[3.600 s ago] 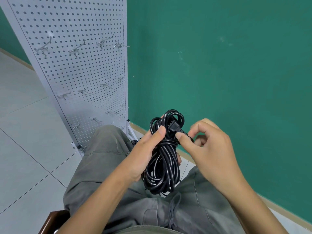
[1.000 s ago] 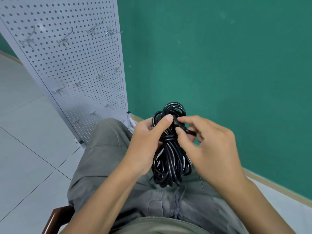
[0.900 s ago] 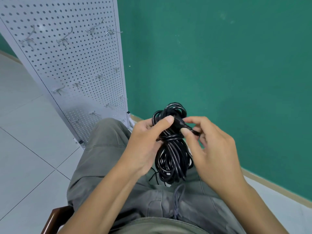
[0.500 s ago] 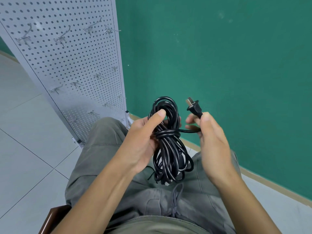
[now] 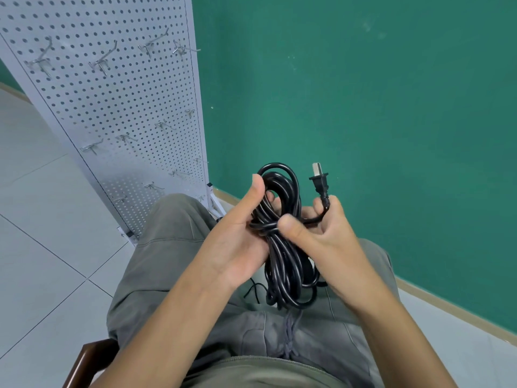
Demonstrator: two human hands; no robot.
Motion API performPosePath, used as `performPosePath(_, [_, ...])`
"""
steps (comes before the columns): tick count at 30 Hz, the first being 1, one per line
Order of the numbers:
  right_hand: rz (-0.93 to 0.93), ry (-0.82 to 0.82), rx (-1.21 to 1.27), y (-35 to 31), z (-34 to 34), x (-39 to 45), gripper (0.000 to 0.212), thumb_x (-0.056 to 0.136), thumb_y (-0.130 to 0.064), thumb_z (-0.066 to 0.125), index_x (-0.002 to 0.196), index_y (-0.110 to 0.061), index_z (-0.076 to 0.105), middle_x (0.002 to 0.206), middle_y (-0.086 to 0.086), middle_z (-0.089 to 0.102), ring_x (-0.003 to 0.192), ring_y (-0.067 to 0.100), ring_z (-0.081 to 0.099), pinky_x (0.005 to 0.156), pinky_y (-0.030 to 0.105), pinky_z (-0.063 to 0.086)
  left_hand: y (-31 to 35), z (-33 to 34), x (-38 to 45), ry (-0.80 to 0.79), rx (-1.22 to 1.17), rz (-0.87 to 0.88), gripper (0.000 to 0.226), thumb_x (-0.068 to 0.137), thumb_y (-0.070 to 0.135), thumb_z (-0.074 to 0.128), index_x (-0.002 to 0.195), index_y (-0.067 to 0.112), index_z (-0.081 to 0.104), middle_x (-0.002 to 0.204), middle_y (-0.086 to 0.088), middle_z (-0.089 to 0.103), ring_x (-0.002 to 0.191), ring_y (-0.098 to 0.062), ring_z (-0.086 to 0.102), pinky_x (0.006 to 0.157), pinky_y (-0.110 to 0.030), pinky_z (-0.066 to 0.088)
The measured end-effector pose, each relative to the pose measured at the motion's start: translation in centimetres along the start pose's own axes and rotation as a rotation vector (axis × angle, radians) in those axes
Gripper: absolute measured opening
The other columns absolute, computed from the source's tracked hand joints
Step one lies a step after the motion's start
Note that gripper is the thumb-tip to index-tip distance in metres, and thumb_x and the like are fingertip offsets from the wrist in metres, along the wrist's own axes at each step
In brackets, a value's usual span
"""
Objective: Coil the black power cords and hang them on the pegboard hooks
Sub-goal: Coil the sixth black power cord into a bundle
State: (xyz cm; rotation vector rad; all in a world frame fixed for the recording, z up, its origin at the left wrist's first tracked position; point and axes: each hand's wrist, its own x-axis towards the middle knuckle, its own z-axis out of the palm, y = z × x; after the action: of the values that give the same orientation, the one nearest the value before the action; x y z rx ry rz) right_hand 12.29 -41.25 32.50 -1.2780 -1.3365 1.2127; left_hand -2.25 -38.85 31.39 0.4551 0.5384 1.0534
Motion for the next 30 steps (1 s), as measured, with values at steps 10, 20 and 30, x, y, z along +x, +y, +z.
performPosePath(10, [-0.010,-0.142,0.048,-0.2,-1.5,1.6,0.071,0.063,-0.015,0.095,0.098,-0.019,0.034,0.109,0.005,0.074,0.097,0.018,0.073,0.081,0.035,0.060,3.6,-1.5,0.7,-0.031,0.111,-0.270,0.070,0.055,0.068,0.083,0.082,0.005,0.076,0.120,-0.022,0.067,0.140,-0.041,0.049,0.121,-0.053,0.034])
performPosePath(20, [-0.020,-0.332,-0.040,-2.4,-5.7,4.9,0.065,0.061,-0.002,0.082,0.092,-0.019,0.027,0.070,-0.020,0.059,0.074,0.006,0.065,0.069,0.021,0.055,7.4,0.7,2.9,-0.245,0.450,-0.299,0.042,0.063,0.036,0.095,0.098,0.016,0.081,0.097,-0.004,0.073,0.094,-0.017,0.070,0.101,-0.033,0.052])
performPosePath(30, [-0.030,-0.427,0.001,-2.5,-7.5,6.8,0.067,0.063,0.006,0.081,0.097,-0.017,0.028,0.075,-0.020,0.059,0.077,0.007,0.064,0.072,0.018,0.053,7.2,2.2,3.6,-0.352,0.624,-0.138,0.036,0.077,0.035,0.071,0.107,0.017,0.078,0.086,0.007,0.073,0.085,-0.006,0.067,0.091,-0.022,0.050])
